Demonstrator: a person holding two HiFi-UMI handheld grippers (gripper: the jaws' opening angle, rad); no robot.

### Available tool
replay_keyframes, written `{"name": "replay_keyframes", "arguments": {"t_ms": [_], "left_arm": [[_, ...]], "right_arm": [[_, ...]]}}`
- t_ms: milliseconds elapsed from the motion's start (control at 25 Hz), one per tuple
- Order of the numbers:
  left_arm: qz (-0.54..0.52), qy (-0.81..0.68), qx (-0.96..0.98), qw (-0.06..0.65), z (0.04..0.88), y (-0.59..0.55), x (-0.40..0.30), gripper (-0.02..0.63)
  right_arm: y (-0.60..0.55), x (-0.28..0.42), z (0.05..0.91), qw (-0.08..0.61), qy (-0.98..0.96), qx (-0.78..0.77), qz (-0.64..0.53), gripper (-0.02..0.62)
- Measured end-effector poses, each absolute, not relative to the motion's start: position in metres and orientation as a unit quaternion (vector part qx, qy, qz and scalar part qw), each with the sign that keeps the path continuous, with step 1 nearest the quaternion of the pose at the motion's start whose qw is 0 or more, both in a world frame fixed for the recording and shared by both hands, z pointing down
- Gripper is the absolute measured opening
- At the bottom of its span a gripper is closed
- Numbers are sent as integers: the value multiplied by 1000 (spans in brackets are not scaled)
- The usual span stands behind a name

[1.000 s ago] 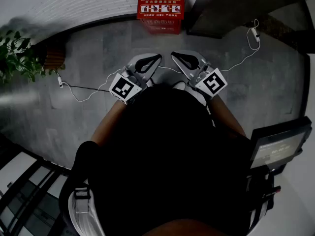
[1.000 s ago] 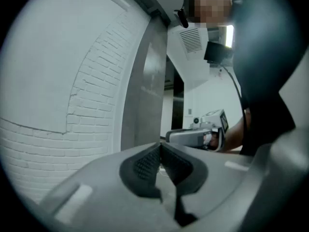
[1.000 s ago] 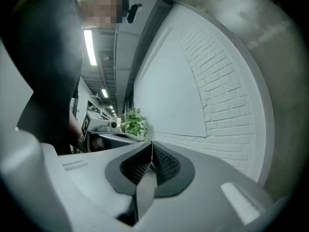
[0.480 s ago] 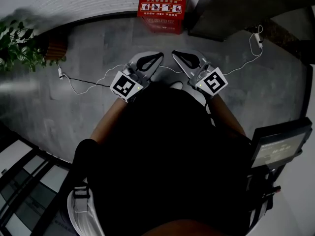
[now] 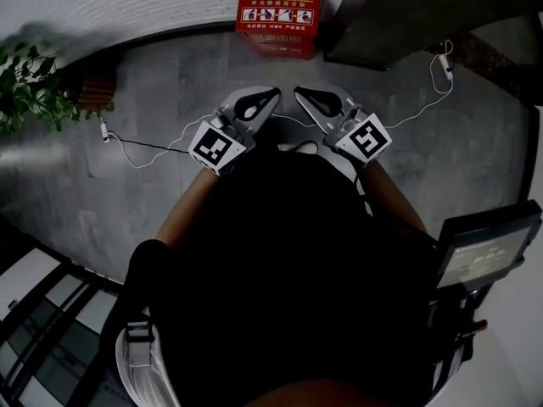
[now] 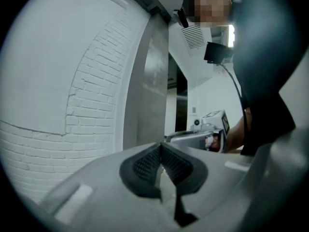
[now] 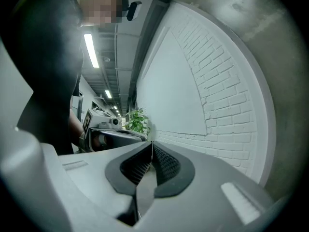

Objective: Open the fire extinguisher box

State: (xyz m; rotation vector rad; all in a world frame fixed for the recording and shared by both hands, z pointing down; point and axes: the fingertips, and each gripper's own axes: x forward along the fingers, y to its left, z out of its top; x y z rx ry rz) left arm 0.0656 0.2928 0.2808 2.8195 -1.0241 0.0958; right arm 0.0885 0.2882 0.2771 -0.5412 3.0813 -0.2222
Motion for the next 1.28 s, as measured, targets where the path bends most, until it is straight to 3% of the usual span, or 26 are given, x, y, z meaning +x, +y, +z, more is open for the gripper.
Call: {"name": "replay_keyframes", "arguments": {"t_ms": [320, 920, 1280], "left_arm": [[-2, -314, 948, 52, 288, 231, 13, 2], [-21, -272, 958, 90, 305, 131, -102, 2], [-32, -274, 956, 98, 314, 111, -122, 2]], "right_arm": [[239, 36, 276, -22, 978, -198, -63, 9], [139, -82, 291, -61, 965, -242, -81, 11], [126, -103, 298, -73, 964, -239, -89, 11]]}}
